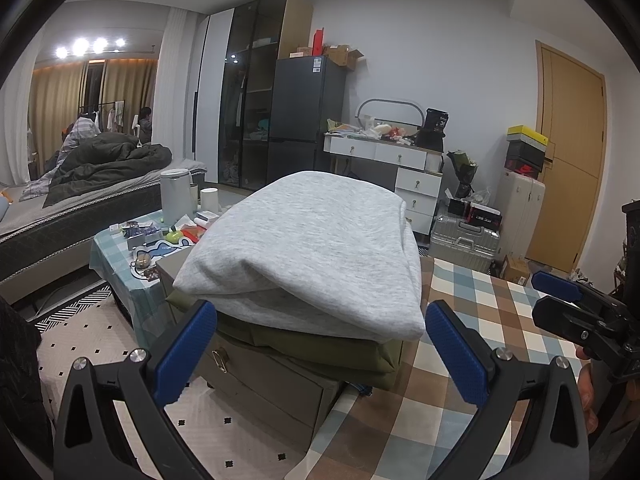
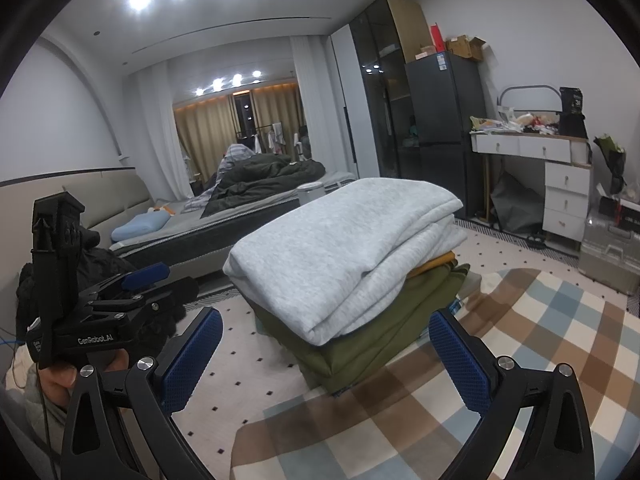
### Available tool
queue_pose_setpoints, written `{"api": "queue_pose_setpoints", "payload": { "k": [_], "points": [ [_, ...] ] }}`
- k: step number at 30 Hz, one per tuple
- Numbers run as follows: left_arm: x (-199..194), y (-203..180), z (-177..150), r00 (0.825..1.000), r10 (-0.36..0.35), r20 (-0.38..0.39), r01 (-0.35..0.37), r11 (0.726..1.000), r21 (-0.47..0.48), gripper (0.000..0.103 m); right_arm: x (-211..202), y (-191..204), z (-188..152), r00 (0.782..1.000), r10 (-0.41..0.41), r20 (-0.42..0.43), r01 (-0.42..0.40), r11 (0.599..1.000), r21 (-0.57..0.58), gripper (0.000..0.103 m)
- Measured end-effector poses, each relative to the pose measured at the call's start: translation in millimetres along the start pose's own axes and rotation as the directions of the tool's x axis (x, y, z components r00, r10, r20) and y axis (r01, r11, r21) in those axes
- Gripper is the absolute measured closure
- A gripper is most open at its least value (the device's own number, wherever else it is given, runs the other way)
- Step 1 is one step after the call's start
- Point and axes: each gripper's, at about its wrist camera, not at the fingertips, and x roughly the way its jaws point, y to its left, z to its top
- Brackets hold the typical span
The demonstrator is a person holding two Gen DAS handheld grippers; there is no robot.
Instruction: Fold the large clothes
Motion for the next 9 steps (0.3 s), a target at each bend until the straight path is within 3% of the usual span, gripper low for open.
{"api": "queue_pose_setpoints", "payload": {
  "k": [9],
  "points": [
    [0.2, 5.2, 0.6, 1.000, -0.022, 0.000, 0.022, 1.000, -0.007, 0.001, 5.5, -1.6, -1.7, 1.000, -0.012, -0.017, 0.012, 1.000, 0.016, 0.000]
  ]
}}
